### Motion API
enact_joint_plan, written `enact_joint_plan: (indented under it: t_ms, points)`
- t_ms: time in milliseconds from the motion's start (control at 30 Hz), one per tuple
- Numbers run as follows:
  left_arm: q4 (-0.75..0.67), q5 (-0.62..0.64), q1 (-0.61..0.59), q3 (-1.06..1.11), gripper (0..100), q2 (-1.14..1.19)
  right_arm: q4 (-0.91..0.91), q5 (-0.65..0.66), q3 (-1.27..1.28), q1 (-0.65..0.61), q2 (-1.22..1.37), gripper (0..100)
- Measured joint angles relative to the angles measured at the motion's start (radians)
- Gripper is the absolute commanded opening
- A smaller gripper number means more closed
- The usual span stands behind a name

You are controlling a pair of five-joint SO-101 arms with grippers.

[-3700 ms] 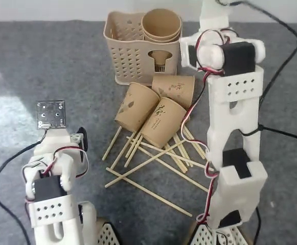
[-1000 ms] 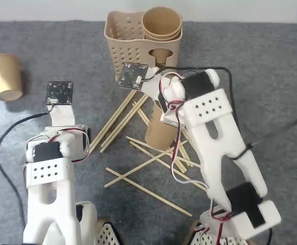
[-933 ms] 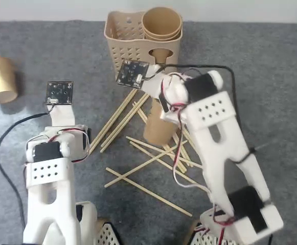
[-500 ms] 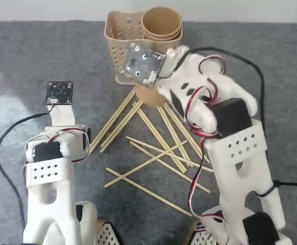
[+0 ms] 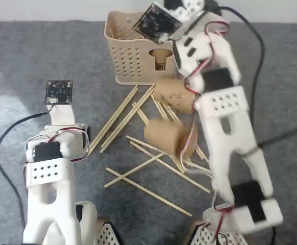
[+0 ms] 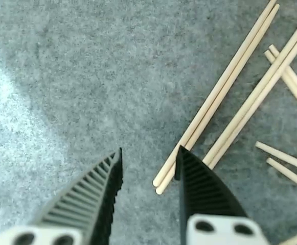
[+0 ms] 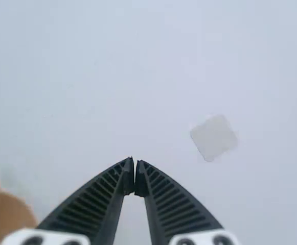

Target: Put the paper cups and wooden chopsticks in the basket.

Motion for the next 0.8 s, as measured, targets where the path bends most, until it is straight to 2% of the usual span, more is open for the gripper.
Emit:
enact_joint_plan:
  t_ms: [67, 133, 267, 367, 467, 633, 700, 800]
  points:
    - [0.000, 0.000, 0.000, 0.000, 16, 0.000, -0.012, 0.000, 0.005, 0.020, 0.008, 0.9]
    - [0.000, 0.000, 0.000, 0.000, 16, 0.000, 0.057, 0.000, 0.035, 0.040, -0.018, 0.9]
    - [0.000, 0.000, 0.000, 0.000, 16, 0.000, 0.342, -0.109, 0.074, 0.038, -0.115, 2.4]
    - [-0.008, 0.000, -0.005, 0.000, 16, 0.000, 0.545, -0.186, 0.072, 0.040, -0.210, 9.9]
    - [-0.040, 0.009, -0.071, 0.000, 16, 0.000, 0.724, -0.203, 0.072, 0.043, -0.255, 13.3]
    - [-0.054, 0.011, -0.206, -0.061, 16, 0.002, 0.961, -0.210, 0.078, 0.040, -0.267, 7.5]
    - [-0.078, 0.041, -0.253, -0.081, 16, 0.002, 1.017, -0.210, 0.117, 0.040, -0.269, 4.3]
    - [-0.187, 0.083, -0.367, -0.083, 16, 0.002, 1.039, -0.210, 0.204, 0.041, -0.296, 0.6]
